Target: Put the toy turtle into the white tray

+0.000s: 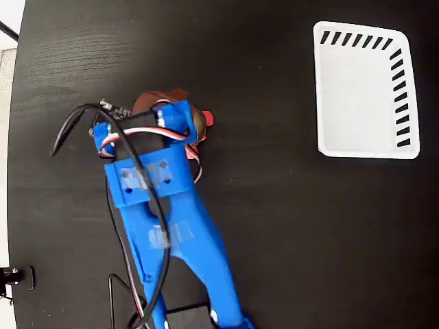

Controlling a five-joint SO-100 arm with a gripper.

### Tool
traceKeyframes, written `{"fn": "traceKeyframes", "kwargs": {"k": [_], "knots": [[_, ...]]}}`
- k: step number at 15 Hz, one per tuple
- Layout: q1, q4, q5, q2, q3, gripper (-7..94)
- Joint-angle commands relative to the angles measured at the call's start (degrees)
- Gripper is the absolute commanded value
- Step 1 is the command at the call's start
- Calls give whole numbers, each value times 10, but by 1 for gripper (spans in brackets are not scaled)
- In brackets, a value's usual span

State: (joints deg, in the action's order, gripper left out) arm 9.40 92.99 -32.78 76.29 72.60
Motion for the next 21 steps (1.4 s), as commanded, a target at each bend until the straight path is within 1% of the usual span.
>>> {"fn": "traceKeyframes", "kwargs": {"k": [1, 4, 11, 12, 13, 21], "knots": [[12, 11, 24, 9, -25, 56], [-4, 1, 21, -15, -33, 56], [-7, -38, 16, -83, -33, 56], [-8, -42, 15, -89, -33, 60], [-8, -47, 16, -94, -33, 62], [-3, -78, 7, -134, -24, 62]]}}
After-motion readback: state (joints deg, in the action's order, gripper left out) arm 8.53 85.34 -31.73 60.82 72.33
